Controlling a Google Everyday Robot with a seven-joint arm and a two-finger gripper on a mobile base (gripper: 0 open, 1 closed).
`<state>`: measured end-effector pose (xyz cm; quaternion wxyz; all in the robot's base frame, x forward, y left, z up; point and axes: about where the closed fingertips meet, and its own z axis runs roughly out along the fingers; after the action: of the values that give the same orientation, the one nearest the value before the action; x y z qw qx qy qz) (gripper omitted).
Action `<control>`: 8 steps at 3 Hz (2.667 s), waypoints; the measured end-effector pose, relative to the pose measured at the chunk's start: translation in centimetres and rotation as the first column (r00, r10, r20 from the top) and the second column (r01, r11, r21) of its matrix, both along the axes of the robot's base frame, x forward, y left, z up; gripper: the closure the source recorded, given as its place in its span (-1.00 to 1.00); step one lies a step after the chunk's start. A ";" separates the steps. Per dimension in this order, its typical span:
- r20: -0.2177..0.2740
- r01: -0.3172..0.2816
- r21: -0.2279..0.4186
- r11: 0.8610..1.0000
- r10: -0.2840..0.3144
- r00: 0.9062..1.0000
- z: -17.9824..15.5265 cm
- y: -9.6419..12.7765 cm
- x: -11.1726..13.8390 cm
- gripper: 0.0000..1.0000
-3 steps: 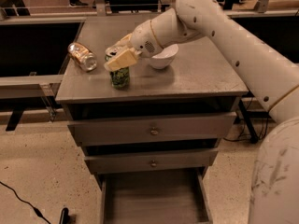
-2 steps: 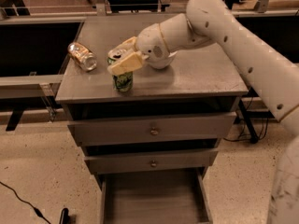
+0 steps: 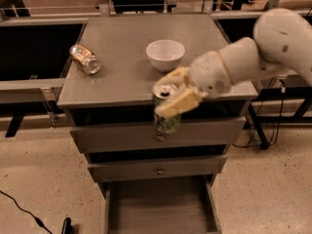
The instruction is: Place green can into bottom drawer
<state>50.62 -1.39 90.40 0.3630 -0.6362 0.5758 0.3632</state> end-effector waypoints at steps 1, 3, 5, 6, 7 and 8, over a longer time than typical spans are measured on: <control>-0.108 -0.037 -0.155 0.987 0.020 0.994 -5.0 -3.4 -4.6 1.00; -0.084 0.042 -0.169 0.985 -0.056 0.995 -9.2 -5.5 -3.5 1.00; -0.102 0.255 -0.075 0.964 -0.262 0.960 -21.1 -9.8 -1.2 1.00; -0.097 0.253 -0.078 0.964 -0.260 0.961 -20.7 -9.6 -1.2 1.00; -0.213 0.280 -0.095 0.955 -0.294 0.932 -26.6 -8.8 -1.4 1.00; -0.357 0.340 -0.017 0.940 -0.324 0.876 -35.1 -6.1 -3.8 1.00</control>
Offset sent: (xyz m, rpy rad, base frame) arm -0.0393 -0.0321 -0.0423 -0.1321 0.0905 0.0181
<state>46.82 -7.49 55.33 0.3248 -0.4435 0.7237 0.4172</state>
